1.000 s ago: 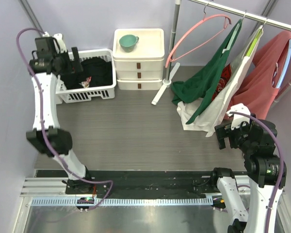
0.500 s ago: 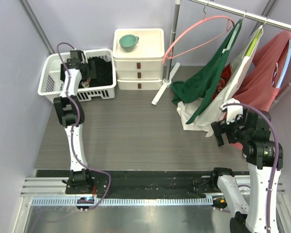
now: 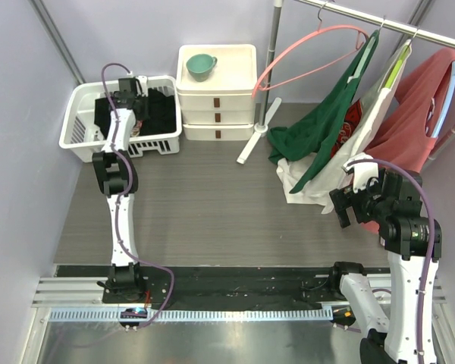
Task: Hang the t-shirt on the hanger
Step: Pick up the T-shirt and place it in the bin.
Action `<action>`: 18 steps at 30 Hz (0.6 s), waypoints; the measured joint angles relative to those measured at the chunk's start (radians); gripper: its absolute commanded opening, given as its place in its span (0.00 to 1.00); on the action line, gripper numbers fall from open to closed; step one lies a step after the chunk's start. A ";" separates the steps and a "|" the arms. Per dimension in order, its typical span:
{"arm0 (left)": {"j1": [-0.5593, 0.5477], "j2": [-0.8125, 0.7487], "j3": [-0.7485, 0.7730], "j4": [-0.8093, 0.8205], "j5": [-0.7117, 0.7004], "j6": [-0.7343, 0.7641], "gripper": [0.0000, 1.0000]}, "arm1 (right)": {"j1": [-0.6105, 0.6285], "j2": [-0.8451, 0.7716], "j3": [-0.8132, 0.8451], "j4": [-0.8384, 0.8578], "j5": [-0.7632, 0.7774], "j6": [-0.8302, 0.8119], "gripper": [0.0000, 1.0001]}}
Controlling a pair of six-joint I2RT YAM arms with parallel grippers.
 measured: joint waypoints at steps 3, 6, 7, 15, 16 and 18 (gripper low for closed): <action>-0.003 -0.004 0.000 0.002 0.017 0.005 0.00 | 0.000 0.000 0.000 0.000 0.000 -0.003 1.00; 0.005 -0.024 -0.007 0.010 0.048 -0.022 0.00 | 0.000 0.000 0.000 0.000 0.000 -0.007 1.00; 0.007 -0.032 -0.010 0.013 0.053 -0.026 0.00 | 0.000 0.000 0.000 -0.001 0.000 -0.008 1.00; 0.013 -0.298 -0.051 0.047 0.061 -0.110 0.00 | 0.000 -0.021 0.027 -0.002 -0.016 -0.011 1.00; 0.013 -0.352 -0.052 0.053 0.067 -0.120 0.00 | 0.000 -0.028 0.033 -0.003 -0.020 -0.011 1.00; 0.011 -0.467 -0.052 0.076 0.082 -0.139 0.00 | 0.000 -0.038 0.040 -0.005 -0.031 -0.011 1.00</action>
